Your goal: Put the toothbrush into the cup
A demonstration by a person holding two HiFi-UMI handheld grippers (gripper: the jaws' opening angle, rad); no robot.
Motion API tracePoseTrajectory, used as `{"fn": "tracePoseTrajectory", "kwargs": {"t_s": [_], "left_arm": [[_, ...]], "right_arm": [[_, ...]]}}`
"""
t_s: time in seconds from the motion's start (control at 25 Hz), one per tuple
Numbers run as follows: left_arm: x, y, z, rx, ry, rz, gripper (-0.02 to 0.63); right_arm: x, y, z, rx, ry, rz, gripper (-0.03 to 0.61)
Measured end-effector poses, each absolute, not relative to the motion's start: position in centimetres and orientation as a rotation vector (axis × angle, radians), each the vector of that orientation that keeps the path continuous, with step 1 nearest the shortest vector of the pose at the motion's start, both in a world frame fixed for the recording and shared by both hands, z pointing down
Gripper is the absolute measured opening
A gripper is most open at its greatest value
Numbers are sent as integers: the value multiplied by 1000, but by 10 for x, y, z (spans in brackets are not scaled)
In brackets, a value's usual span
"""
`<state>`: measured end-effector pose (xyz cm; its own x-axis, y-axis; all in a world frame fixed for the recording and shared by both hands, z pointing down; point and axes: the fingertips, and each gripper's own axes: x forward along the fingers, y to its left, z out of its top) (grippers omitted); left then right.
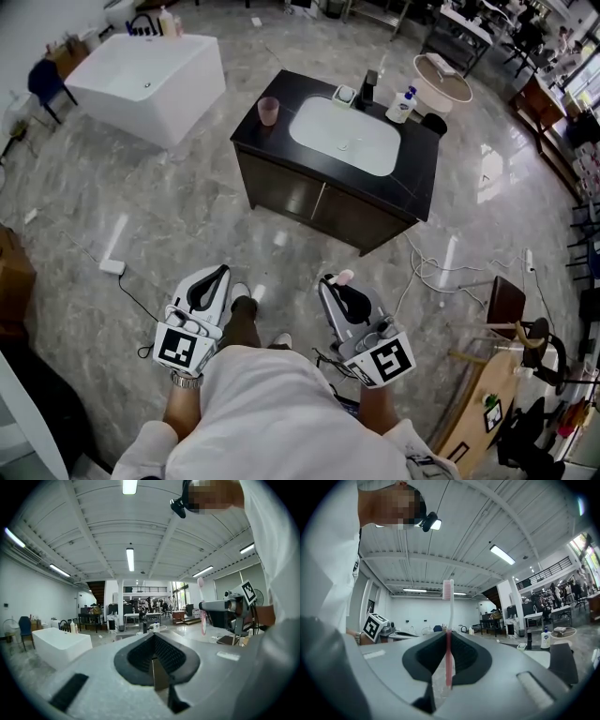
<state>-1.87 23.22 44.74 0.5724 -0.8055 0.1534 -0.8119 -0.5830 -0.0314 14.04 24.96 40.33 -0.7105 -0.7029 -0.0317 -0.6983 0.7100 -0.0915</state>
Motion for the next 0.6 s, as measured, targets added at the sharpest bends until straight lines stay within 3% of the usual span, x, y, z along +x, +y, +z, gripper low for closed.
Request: {"fn": "tracePoseTrajectory", "kwargs": {"t_s": [0.28, 0.6], "left_arm": [[-27, 155, 454, 2800, -1346, 223, -2], [-75, 11, 453, 2849, -1196, 155, -2]], "right_arm": [[128, 183, 413, -1231, 2825, -113, 40], [61, 48, 412, -1341, 2810, -139, 40]]}}
